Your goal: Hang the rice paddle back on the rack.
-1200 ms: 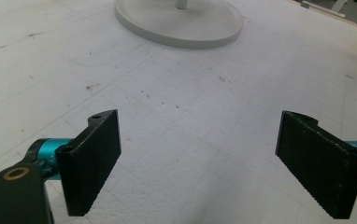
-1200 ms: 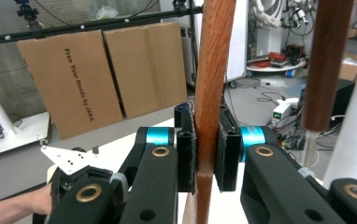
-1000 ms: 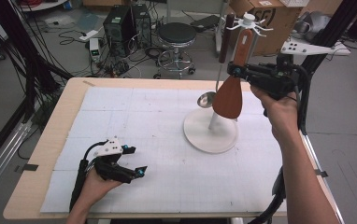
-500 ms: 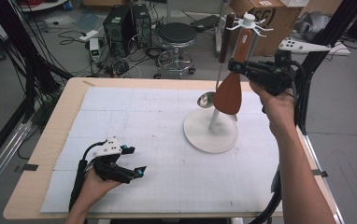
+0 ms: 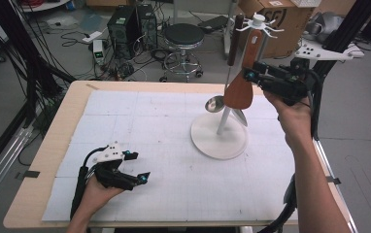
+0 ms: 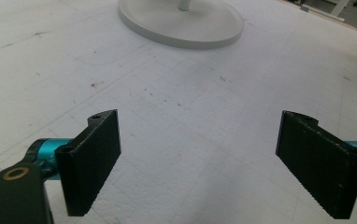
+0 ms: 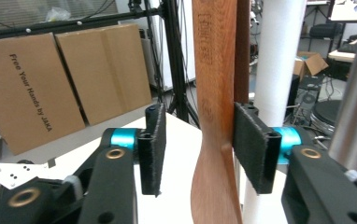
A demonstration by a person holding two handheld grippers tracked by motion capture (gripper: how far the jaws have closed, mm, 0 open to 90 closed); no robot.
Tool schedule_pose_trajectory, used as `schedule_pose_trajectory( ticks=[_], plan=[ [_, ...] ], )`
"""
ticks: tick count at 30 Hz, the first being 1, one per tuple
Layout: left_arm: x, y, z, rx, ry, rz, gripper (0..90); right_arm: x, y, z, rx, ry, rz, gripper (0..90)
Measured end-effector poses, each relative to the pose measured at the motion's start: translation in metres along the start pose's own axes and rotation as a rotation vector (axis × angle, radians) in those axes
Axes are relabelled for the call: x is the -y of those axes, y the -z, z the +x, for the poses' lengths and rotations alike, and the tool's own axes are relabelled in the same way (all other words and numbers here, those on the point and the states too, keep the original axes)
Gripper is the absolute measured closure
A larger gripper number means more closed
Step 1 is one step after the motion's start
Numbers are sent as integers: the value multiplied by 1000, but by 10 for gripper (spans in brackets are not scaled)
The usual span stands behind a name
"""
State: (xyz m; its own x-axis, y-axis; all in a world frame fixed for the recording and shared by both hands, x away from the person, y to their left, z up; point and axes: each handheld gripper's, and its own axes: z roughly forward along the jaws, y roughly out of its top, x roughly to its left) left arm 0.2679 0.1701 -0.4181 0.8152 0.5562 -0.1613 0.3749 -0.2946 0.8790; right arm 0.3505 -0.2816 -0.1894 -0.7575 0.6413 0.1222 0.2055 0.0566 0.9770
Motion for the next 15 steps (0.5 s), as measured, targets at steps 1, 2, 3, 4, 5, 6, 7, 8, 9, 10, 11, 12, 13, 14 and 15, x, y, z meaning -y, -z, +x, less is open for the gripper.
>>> schedule_pose_trajectory(
  ticks=[1, 2, 3, 4, 5, 6, 7, 8, 9, 10, 11, 12, 13, 14, 15],
  plan=[
    [-1, 2, 0, -2, -3, -6, 146, 0, 4, 2, 11, -5, -10, 496],
    [-1, 3, 0, 0, 1, -10, 146, 1, 5, 3, 16, -6, -12, 485],
    [-1, 3, 0, -1, -1, -12, 146, 2, 7, 3, 17, -6, -16, 474],
    [-1, 3, 0, -4, 4, -14, 146, 3, 8, 4, 15, -8, -12, 466],
    [-1, 4, 1, -7, 0, -12, 146, 4, 9, 5, 18, -2, -10, 456],
    [-1, 4, 1, -4, -1, -12, 145, 6, 10, 6, 23, 0, -10, 435],
    [-1, 4, 1, -4, -1, -12, 145, 8, 11, 6, 26, 1, -10, 419],
    [-1, 5, 1, -7, 3, -13, 145, 10, 12, 7, 25, 3, -10, 410],
    [-1, 5, 1, -8, 5, -14, 144, 13, 13, 8, 24, 7, -12, 397],
    [-1, 5, 1, -8, 5, -14, 144, 15, 13, 9, 24, 8, -15, 389],
    [-1, 5, 1, -9, 2, -14, 143, 18, 14, 10, 20, 10, -21, 381],
    [-1, 5, 0, -9, -1, -14, 143, 20, 15, 11, 20, 14, -24, 372],
    [-1, 5, 0, -7, -3, -12, 143, 22, 15, 12, 25, 20, -29, 360],
    [-1, 5, 0, -9, -1, -13, 143, 24, 16, 13, 28, 18, -32, 348],
    [-1, 5, -1, -10, 0, -15, 143, 26, 16, 14, 31, 20, -35, 338]
  ],
)
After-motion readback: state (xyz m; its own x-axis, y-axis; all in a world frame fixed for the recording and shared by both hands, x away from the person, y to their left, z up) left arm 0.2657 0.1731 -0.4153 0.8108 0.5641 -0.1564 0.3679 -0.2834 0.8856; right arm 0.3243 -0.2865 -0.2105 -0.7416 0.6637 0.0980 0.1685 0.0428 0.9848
